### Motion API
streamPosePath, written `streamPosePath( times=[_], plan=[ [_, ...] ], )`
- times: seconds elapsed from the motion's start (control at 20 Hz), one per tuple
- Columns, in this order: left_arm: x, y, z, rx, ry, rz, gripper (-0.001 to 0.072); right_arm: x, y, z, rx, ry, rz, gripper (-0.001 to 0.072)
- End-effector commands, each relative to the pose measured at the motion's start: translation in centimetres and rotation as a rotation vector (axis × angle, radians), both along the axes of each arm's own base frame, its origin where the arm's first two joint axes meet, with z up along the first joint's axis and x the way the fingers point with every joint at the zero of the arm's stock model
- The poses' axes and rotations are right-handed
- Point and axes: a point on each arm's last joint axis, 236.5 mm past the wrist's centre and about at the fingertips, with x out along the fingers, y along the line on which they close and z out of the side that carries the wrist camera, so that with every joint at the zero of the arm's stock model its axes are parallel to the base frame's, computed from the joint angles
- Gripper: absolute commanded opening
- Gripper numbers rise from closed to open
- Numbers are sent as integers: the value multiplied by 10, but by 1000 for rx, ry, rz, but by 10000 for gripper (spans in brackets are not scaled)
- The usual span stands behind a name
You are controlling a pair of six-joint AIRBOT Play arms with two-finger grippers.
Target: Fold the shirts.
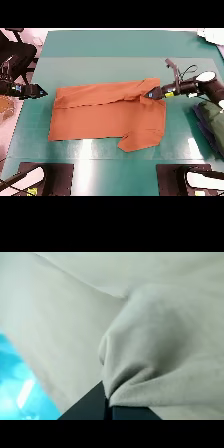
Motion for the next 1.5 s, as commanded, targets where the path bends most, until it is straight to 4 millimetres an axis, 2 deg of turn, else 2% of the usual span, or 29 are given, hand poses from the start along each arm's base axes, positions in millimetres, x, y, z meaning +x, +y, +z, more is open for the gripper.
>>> streamPosePath(
  times=[0.0, 0.1, 0.2, 0.45, 0.6, 0.65, 0.7, 0.75, 0.9, 1.0, 1.2, 1.25, 1.35, 1.4, 1.45],
  plan=[
    [0, -1, 1, -4, -3, 1, 666, 8, 1, 42, 62, -35, -27, 21],
    [1, -1, 1, -6, -4, 1, 666, 15, -10, 38, 61, -16, -78, 21],
    [1, -1, 1, -5, -5, 1, 666, 13, -23, 23, 57, 26, -113, 21],
    [1, -1, 1, -6, -4, 2, 666, -19, -39, -36, 66, 204, -178, 21],
    [0, -2, 1, -9, -2, 0, 666, -32, -40, -58, 50, 217, -174, 37],
    [0, -2, 1, -9, -1, 0, 666, -32, -41, -62, 44, 216, -179, 207],
    [0, -2, 1, -9, -1, 0, 666, -29, -43, -64, 34, 208, -194, 534],
    [0, -2, 1, -9, -1, 0, 666, -25, -48, -66, 5, 192, -202, 576],
    [0, -2, 1, -12, 0, -1, 666, -1, -77, -68, -142, 155, -272, 571],
    [-1, -3, 1, -13, 3, -3, 666, 11, -92, -54, -221, 103, -271, 569],
    [-1, -3, 1, -14, 3, -4, 666, 22, -109, -14, -484, -107, -189, 543],
    [-1, -3, 1, -14, 3, -4, 666, 21, -103, -1, -522, -159, -162, 499],
    [-1, -3, 1, -15, 2, -3, 666, 13, -80, 18, -559, -248, -70, 279],
    [-1, -3, 1, -14, 2, -4, 666, 8, -68, 22, -574, -281, -26, 245],
    [-1, -3, 1, -15, 3, -4, 666, 2, -55, 22, -591, -299, 24, 246]
  ],
)
